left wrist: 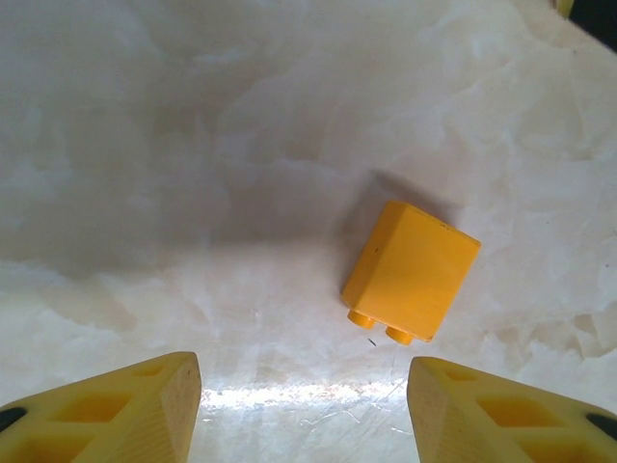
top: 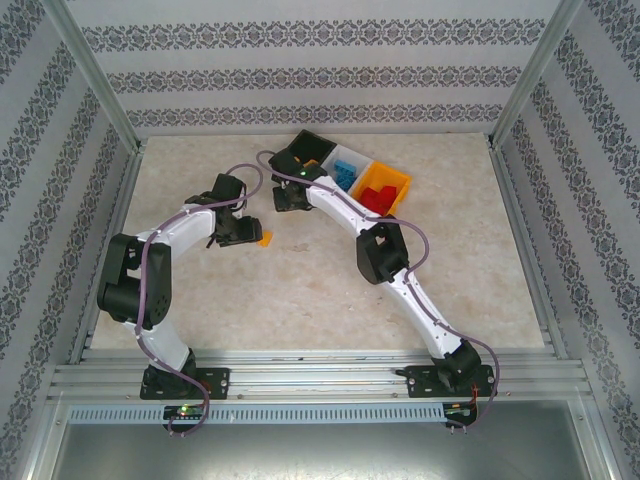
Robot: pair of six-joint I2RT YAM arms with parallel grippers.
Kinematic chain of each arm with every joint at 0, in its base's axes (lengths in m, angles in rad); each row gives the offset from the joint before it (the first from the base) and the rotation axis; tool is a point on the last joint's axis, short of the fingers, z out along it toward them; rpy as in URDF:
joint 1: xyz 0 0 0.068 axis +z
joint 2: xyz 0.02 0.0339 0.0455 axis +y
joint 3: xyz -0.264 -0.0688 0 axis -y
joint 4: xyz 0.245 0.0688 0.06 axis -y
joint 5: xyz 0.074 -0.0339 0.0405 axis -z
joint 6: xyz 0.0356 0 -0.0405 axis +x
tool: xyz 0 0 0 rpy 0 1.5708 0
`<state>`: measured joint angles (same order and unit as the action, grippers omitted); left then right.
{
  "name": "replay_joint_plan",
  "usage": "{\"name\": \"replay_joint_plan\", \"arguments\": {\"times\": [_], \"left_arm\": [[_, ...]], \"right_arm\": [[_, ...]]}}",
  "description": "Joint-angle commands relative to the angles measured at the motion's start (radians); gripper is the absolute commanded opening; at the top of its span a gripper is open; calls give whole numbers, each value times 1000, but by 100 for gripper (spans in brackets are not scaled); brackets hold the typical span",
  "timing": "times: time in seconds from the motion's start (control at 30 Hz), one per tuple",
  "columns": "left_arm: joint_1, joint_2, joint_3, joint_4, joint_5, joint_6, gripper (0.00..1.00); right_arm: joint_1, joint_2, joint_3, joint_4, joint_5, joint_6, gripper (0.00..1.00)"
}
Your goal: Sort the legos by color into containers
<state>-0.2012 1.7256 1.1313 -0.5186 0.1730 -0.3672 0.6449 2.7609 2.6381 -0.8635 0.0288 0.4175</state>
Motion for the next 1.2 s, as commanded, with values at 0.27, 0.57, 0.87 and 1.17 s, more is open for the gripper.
{"name": "replay_joint_plan", "arguments": {"times": [0.27, 0.57, 0.87, 1.17], "left_arm": [[-50, 56, 22, 63, 42, 82, 64], [-90, 181, 108, 49, 3, 129, 66], [-95, 256, 187, 29, -36, 163, 66], [-103, 299, 205, 10, -25, 151, 41]], "right_arm": [[-34, -237, -234, 134, -91, 29, 28], [-111, -333, -283, 241, -233, 78, 29], [-185, -161, -63, 275, -301, 153, 31], [-228, -107, 4, 307, -324, 202, 68]]}}
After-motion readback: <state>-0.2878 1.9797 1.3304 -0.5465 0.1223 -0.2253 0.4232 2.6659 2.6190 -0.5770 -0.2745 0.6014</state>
